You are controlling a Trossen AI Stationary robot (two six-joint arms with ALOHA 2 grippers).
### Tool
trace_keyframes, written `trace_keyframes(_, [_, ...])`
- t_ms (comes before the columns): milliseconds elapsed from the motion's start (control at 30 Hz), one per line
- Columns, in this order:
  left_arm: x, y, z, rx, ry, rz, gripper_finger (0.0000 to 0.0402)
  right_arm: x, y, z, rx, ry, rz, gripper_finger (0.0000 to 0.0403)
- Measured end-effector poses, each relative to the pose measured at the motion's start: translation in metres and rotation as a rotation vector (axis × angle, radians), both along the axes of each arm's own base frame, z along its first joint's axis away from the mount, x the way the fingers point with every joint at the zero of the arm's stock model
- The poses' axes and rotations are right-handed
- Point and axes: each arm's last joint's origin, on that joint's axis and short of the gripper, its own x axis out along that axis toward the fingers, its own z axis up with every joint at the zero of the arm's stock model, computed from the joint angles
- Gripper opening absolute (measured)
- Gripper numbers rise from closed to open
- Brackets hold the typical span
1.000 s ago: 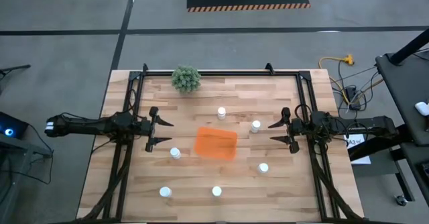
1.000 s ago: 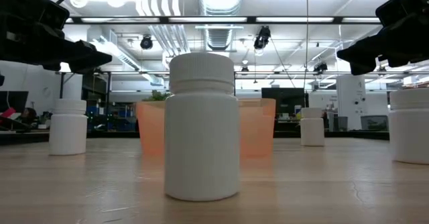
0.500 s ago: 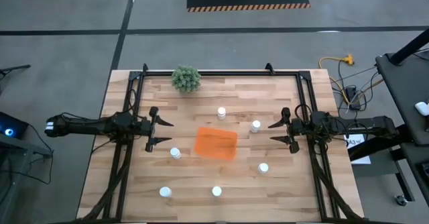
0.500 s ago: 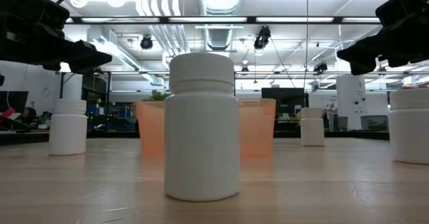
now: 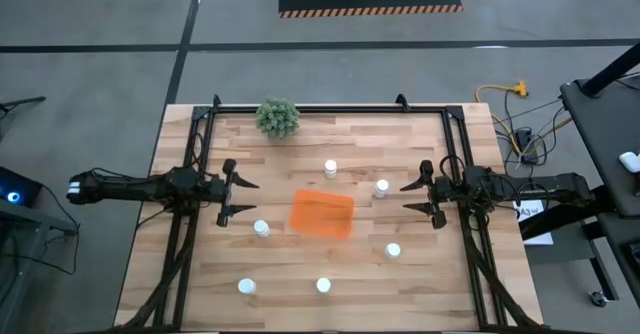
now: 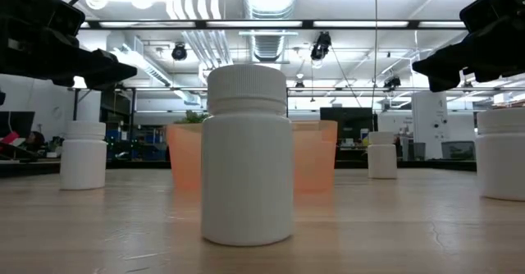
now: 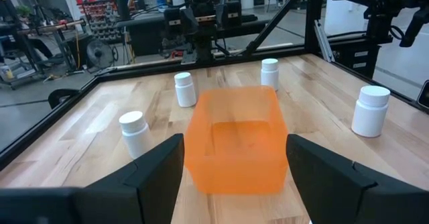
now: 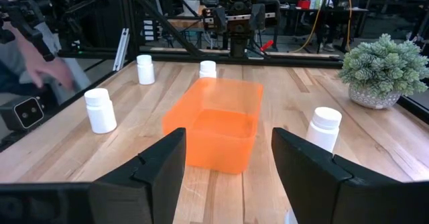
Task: Pick and place pill bottles into a basket
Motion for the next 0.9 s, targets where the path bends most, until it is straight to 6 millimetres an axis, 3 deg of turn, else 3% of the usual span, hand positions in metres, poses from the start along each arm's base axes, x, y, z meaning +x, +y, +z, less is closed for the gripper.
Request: trace_keyframes(900, [0.0000,0.0000,0.0000,0.000,0.000,0.000,0.0245,0.0002,0.0000,0.0020,0.018,-0.018,-0.002,0.0210])
